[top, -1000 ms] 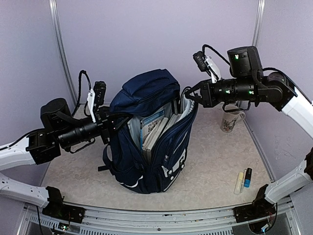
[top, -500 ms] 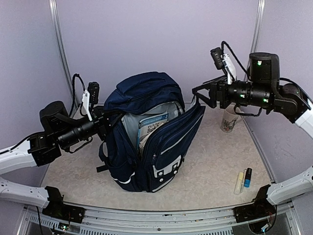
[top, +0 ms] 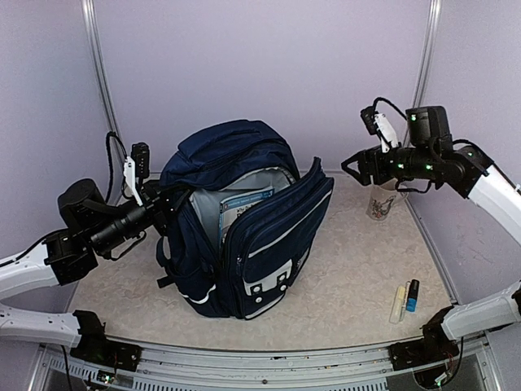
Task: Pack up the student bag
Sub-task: Unzip the lower front pocket of the student bag, then open the lower front pocket of the student bag.
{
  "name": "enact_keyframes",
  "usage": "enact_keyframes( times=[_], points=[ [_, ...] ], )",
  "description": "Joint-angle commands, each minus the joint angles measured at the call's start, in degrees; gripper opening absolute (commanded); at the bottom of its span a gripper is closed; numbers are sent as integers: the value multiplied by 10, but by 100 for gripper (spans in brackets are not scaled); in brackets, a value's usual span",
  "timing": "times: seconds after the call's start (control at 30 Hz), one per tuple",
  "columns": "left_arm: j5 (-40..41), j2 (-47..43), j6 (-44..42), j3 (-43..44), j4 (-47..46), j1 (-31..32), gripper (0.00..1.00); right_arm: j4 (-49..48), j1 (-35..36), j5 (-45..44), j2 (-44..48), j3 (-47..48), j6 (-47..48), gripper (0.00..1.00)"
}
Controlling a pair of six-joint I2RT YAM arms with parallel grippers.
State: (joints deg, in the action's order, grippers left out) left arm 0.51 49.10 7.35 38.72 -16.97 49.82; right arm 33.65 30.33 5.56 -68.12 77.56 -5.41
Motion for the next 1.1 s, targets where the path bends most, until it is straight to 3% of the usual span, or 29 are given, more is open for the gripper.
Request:
enact_keyframes(
  times=[0.0,0.13,0.27,0.37,0.53,0.7,0.83,0.97,1.07],
  points=[
    [30,-14,-8,-19,5,-18,0,-56,-22,124,-18,-41,7,74],
    [24,-13,-5,-17,12,-27,0,-97,-29,213,-44,-80,47,74],
    [13,-14,1,-18,12,-28,0,-164,-32,389,-61,-111,82,81],
    [25,-14,4,-18,15,-28,0,-194,-32,440,-79,-114,109,81],
    [30,1,2,-14,16,-28,0,-244,-30,513,-124,-135,97,67],
    [-1,35,-12,-7,-2,-29,0,-371,20,479,-140,-197,3,54],
    [-9,79,-24,36,2,-41,0,-439,139,370,-103,-255,-49,52],
    [-41,121,-45,75,-6,-73,0,-446,251,309,-69,-270,-67,54],
    [-71,138,-49,83,-23,-96,0,-412,273,288,-38,-271,-77,56]
  ],
)
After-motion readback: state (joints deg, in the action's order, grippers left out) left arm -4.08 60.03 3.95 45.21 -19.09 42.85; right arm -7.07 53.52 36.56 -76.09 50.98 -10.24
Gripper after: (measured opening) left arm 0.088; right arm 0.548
